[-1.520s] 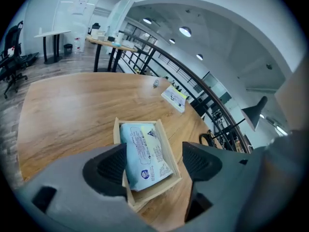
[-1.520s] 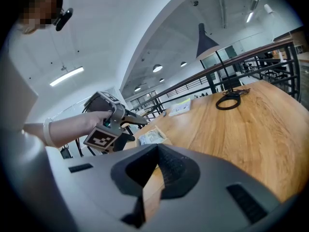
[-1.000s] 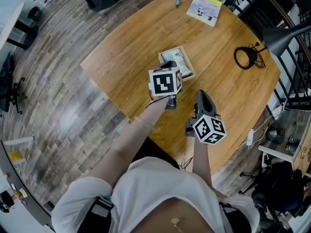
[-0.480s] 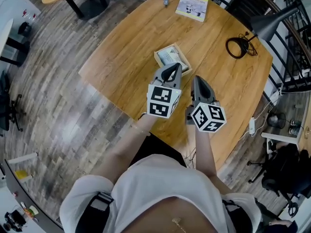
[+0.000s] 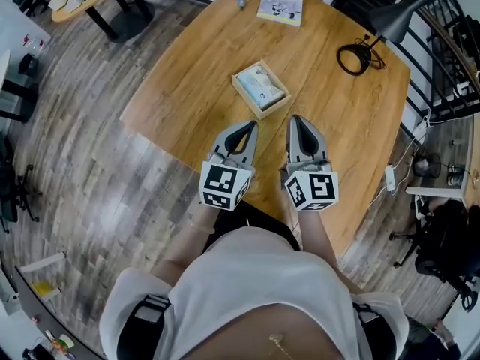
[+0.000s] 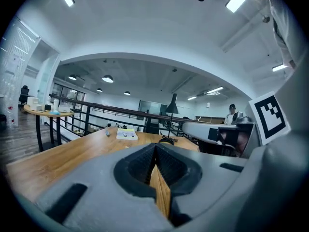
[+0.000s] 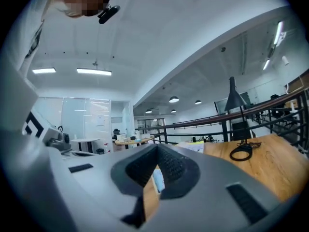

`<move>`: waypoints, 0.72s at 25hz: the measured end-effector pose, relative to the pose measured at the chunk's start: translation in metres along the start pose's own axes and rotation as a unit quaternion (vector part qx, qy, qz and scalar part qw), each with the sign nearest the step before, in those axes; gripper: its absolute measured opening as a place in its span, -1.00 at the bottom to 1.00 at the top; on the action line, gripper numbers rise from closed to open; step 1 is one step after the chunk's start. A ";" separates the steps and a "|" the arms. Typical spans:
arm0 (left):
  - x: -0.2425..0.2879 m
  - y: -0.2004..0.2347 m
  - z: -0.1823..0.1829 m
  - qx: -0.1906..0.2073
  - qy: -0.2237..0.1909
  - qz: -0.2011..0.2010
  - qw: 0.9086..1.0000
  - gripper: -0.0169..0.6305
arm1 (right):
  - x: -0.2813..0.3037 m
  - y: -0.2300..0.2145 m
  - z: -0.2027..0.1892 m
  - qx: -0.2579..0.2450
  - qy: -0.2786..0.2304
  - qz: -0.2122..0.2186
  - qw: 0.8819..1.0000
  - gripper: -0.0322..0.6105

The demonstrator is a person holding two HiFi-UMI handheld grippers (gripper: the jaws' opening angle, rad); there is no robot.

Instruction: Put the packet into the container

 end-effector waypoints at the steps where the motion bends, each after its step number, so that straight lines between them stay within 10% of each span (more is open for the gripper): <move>1: -0.006 -0.001 -0.002 0.001 0.003 -0.001 1.000 -0.92 | -0.005 0.006 -0.002 -0.001 0.000 0.001 1.000 -0.87; 18: -0.009 -0.023 -0.011 -0.005 0.002 -0.032 0.999 -0.92 | -0.037 0.019 -0.004 -0.002 0.012 -0.018 1.000 -0.87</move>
Point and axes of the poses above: the fingertips, and each gripper's own axes: x forward along the fingers, y to its left, z out of its top, the point moved 10 cm from there along -x, backward along the fingers, and after that the axes turned 6 degrees about -y, right-handed, at the moved point
